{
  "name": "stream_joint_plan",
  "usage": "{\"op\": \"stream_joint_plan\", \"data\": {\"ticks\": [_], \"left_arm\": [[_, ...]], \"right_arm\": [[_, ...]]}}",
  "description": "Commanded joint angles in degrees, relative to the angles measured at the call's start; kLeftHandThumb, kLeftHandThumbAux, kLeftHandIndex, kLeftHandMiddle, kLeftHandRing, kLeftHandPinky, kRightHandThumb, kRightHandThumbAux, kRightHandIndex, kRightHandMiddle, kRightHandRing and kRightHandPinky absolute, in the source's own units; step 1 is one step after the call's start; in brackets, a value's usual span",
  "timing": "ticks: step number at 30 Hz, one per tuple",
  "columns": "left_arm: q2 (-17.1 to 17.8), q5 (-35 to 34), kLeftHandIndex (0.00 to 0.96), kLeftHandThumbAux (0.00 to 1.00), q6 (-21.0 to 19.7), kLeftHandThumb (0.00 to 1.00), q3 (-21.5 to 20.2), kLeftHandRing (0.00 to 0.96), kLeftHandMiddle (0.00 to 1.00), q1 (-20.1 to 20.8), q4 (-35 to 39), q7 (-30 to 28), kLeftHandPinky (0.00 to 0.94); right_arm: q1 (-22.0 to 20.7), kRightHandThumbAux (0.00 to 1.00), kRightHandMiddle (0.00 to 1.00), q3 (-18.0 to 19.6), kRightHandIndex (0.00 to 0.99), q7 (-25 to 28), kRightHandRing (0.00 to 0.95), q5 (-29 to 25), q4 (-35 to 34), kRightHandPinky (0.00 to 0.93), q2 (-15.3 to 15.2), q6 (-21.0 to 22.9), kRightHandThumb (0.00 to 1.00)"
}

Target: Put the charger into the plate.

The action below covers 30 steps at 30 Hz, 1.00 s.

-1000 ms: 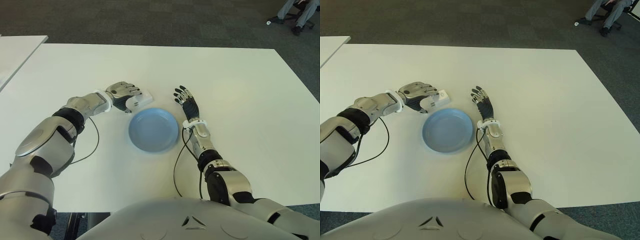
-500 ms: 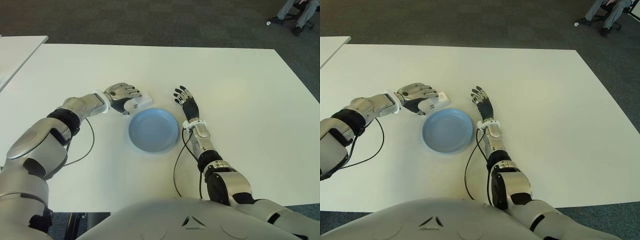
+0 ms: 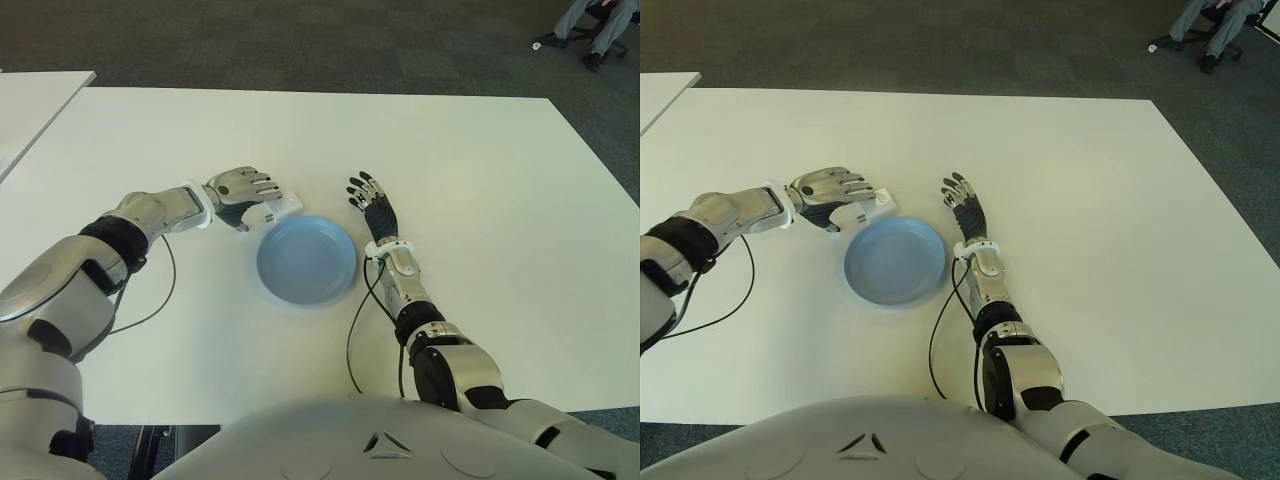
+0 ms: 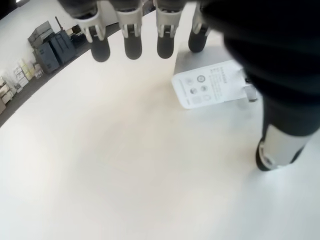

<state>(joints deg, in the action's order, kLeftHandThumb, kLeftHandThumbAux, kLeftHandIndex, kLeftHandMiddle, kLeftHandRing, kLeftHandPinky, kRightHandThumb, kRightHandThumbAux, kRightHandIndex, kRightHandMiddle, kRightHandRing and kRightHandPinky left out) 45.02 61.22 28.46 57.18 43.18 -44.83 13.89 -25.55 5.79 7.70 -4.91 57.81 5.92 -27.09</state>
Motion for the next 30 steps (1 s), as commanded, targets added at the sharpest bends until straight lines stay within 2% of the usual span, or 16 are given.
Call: {"op": "stream_joint_plan", "data": {"ticks": [1,5,15,30], "left_arm": [[8.17,6.32,0.005,0.620,4.73,0.000,3.76,0.006,0.026,-9.71,5.83,-4.33,0.016],[8.79,5.99,0.013,0.619,2.83,0.000,2.54,0.004,0.030,-11.18,7.39,-4.72,0.005],[12.77,0.49,0.030,0.582,4.62,0.000,-4.31,0.004,0.042,-15.48,11.81,-6.45,0.000],[17.84,-5.48,0.049,0.542,3.41,0.000,-15.26,0.016,0.060,-25.33,24.14,-14.53,0.002]], "right_arm": [[2.41,0.546,0.189,0.27,0.101,-0.35,0.172,-1.08,1.34,0.172,3.06,2.18,0.000],[2.39,0.545,0.198,0.32,0.107,-0.32,0.180,-1.10,1.42,0.180,2.99,2.10,0.000],[2.30,0.538,0.226,0.60,0.116,0.06,0.203,-1.23,1.91,0.188,2.47,1.87,0.000],[2.34,0.520,0.255,1.35,0.114,1.32,0.217,-1.88,2.67,0.163,1.56,1.19,0.000]]}}
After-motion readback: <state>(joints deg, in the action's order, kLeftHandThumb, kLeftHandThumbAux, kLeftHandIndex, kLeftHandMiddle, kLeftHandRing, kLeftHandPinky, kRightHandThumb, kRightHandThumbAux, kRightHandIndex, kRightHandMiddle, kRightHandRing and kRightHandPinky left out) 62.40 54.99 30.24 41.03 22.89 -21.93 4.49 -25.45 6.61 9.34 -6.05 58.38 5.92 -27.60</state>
